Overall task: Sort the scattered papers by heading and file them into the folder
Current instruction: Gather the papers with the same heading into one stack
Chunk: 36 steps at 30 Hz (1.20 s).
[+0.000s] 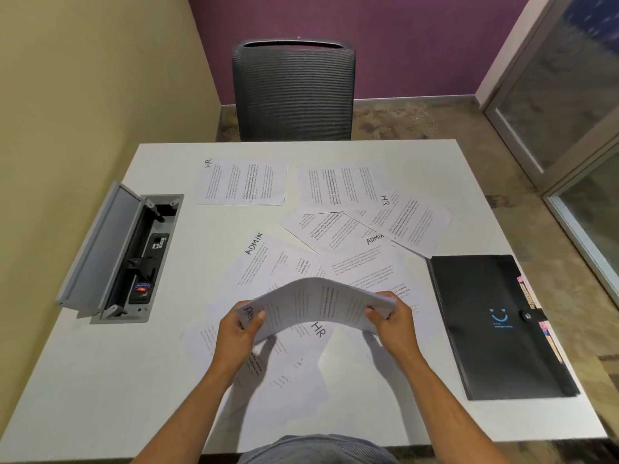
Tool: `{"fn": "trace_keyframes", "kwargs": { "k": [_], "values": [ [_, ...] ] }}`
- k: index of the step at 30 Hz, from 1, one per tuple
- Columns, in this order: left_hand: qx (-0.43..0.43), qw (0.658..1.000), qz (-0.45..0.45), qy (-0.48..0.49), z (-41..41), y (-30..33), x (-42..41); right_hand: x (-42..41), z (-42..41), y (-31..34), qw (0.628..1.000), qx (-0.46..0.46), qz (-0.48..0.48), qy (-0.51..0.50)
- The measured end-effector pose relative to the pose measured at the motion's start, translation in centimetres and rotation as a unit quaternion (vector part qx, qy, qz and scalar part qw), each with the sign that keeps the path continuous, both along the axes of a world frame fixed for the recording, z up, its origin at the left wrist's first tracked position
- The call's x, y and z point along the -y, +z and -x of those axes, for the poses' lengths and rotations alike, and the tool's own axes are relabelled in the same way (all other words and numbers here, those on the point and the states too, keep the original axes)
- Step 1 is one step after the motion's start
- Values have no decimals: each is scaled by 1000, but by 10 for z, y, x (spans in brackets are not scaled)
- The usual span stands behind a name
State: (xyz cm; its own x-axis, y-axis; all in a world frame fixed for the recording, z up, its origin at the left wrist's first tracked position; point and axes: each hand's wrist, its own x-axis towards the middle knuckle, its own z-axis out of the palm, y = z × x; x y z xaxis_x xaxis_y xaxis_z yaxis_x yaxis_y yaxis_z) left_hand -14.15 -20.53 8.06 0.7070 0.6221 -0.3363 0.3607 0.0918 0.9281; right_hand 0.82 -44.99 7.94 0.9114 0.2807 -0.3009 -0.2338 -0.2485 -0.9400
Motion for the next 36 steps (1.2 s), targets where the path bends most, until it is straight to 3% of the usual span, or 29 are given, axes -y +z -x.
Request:
{"fn": "trace_keyframes", "kwargs": {
  "k": [11,20,23,26,31,34,36],
  "values": [
    [40,998,-15,50,-12,23,15,17,-12,6,999,-9,-44,-8],
    [24,999,-23,30,-18,26,3,63,-22,-4,980,-118,-128,-94],
    [23,998,24,60,-19,26,13,79,-18,-13,964,-157,-162,-145],
    [32,985,135,107,-20,24,35,88,-10,-19,937,-202,-210,-195],
    [23,959,276,65,-27,19,88,84,8,-11,915,-229,-245,-224],
    [40,956,292,9,-31,23,109,77,25,-9,923,-228,-229,-209],
    [43,967,249,-8,-32,25,118,70,40,-10,926,-227,-224,-204]
  ]
}}
